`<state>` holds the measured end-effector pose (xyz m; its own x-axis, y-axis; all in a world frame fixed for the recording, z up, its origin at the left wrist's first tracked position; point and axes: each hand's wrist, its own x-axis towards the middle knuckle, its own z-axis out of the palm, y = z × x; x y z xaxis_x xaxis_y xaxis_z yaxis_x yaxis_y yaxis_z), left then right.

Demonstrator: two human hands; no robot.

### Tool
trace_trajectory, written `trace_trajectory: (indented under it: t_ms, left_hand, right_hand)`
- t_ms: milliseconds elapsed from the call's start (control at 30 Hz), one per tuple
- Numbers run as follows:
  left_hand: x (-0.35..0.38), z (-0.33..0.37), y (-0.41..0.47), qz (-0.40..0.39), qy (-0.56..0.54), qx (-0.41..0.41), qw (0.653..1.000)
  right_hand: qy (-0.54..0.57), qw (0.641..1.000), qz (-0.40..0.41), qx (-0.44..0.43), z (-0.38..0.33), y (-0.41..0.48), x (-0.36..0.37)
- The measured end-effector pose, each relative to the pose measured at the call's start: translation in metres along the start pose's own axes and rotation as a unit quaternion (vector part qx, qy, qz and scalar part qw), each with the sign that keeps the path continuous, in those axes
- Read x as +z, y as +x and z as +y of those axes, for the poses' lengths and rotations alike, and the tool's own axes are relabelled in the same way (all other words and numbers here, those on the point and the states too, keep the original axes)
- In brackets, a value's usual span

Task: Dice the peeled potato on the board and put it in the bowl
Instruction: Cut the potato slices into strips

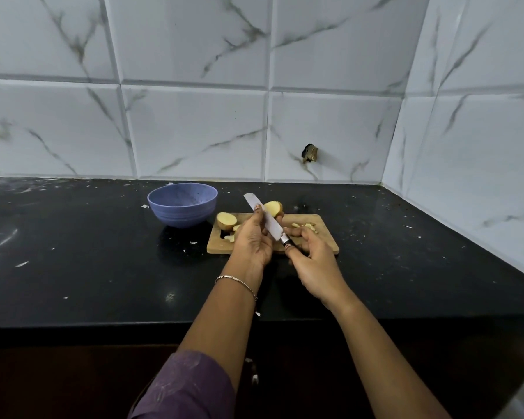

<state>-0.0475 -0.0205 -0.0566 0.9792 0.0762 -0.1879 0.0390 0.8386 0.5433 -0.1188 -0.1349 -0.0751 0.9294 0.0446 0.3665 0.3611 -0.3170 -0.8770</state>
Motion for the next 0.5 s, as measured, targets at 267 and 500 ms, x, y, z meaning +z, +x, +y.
trace_trajectory:
  t_ms: [267, 500]
  left_hand:
    - [-0.004, -0.001, -0.005, 0.026, 0.132, 0.088, 0.987]
    - [-0.004, 0.002, -0.010, 0.025, 0.217, 0.134, 0.967]
  right_hand:
    - [-0.020, 0.997, 0.080, 0.006, 0.006, 0.004, -0.004]
    - [-0.013, 0.996, 0.083, 0.025, 0.008, 0.006, -0.005]
